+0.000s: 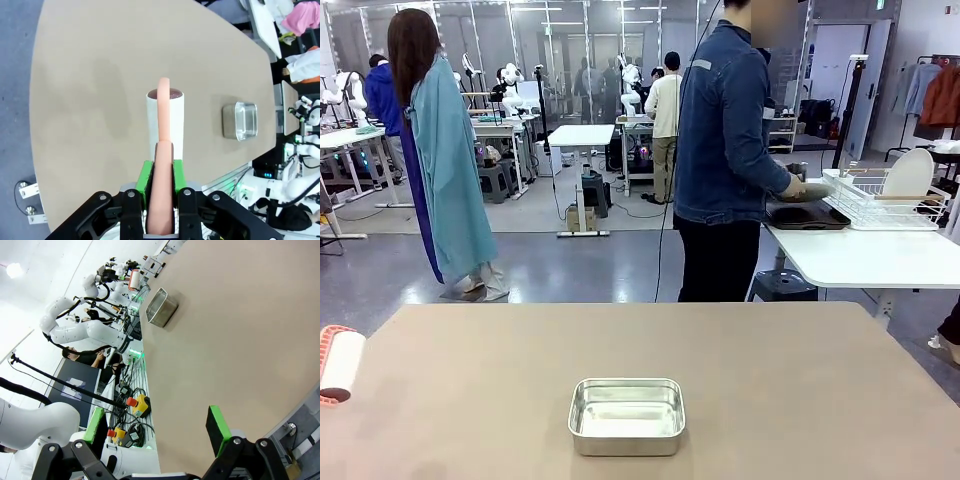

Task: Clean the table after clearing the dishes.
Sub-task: When the right (or left) Handle tray is removed, use the right hand (or left hand) to clean the right (or left) side of the table with the Lint Roller, then place the Lint Roller back on top of the Airtight Container.

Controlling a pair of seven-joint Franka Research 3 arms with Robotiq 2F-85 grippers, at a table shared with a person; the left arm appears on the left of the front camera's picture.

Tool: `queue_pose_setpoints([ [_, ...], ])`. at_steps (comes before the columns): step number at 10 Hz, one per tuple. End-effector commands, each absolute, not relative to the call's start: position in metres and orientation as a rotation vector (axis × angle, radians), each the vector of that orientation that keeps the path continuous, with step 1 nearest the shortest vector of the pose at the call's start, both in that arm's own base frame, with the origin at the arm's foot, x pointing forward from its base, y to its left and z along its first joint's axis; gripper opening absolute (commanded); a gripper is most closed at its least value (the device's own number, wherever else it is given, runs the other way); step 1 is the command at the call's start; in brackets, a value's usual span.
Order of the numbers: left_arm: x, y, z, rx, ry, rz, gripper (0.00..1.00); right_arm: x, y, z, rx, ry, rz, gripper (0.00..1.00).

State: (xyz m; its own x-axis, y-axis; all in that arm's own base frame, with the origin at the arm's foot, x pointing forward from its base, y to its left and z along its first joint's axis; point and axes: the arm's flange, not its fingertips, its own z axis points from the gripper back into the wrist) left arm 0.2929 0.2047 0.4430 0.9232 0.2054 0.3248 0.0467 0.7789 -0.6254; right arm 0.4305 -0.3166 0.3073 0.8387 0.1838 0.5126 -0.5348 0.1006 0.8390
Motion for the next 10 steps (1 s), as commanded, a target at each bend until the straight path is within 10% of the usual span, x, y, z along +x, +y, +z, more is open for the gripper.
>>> queue_pose_setpoints([
  [1,0.305,0.216,0.439,-0.664,-0.369,0.08,0.21,0.424,-0.31,0.309,1.362,-0.307,0.543,1.0],
  [10,0.328,0.202,0.485,-0.541,-0.458,-0.057,0.21,0.424,-0.31,0.309,1.362,-0.307,0.543,1.0],
])
